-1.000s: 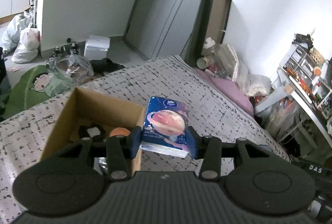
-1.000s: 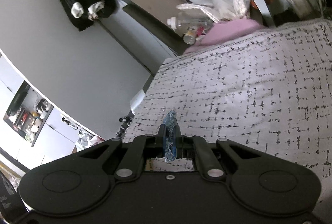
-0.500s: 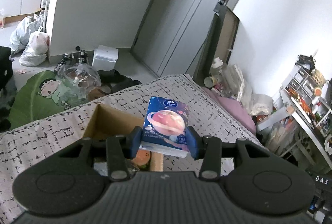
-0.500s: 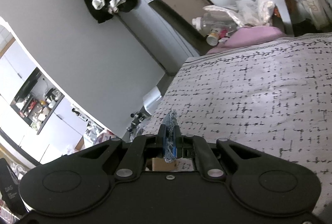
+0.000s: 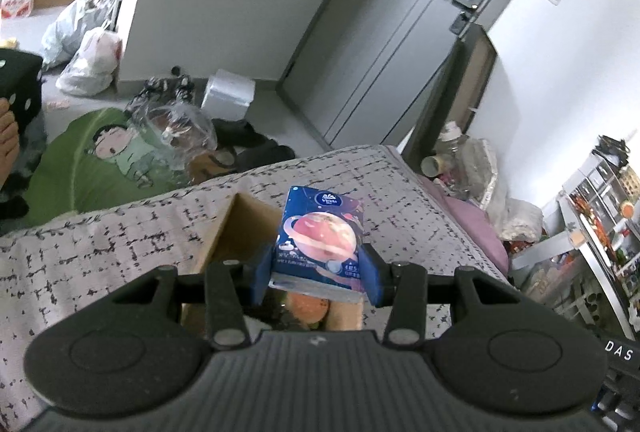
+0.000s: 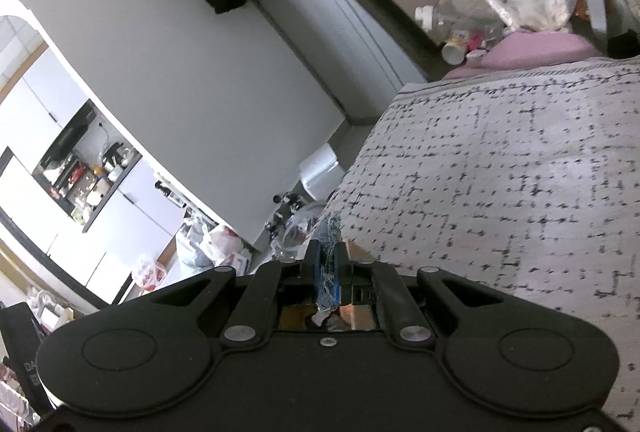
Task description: Organize soft objects
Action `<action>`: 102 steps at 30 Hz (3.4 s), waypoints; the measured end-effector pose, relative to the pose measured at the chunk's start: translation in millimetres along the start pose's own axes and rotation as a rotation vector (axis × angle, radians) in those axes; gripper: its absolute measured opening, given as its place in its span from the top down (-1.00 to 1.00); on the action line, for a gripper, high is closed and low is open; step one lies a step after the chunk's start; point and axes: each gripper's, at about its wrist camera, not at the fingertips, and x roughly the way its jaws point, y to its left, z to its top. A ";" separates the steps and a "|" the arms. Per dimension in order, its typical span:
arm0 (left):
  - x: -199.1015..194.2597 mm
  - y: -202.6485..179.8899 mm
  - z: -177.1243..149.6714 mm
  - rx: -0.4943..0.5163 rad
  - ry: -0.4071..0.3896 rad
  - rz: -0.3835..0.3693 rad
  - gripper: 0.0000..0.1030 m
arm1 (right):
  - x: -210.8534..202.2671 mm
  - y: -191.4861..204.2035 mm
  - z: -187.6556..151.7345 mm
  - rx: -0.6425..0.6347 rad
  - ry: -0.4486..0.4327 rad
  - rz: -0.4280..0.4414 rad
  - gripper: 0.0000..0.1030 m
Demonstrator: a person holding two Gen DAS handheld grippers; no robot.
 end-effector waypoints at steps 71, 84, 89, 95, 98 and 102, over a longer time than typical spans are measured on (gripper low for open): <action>-107.4 -115.4 -54.9 0.247 0.088 0.164 -0.80 | -128.4 -19.5 27.3 -0.085 0.043 -0.083 -1.00; -151.9 -146.3 -71.7 0.286 0.065 0.143 -0.96 | -172.5 -27.4 29.0 -0.124 0.061 -0.060 -1.00; -170.8 -151.7 -78.5 0.297 0.046 0.129 -0.99 | -183.7 -20.4 24.8 -0.157 0.074 -0.053 -1.00; -186.7 -154.2 -84.7 0.298 0.035 0.132 -0.99 | -197.2 -10.6 16.4 -0.222 0.097 -0.077 -1.00; -195.0 -157.2 -87.4 0.315 0.030 0.140 -0.99 | -203.1 -8.3 11.3 -0.242 0.113 -0.088 -1.00; -205.2 -156.2 -90.2 0.322 0.019 0.155 -0.99 | -208.6 -6.5 5.8 -0.258 0.125 -0.109 -1.00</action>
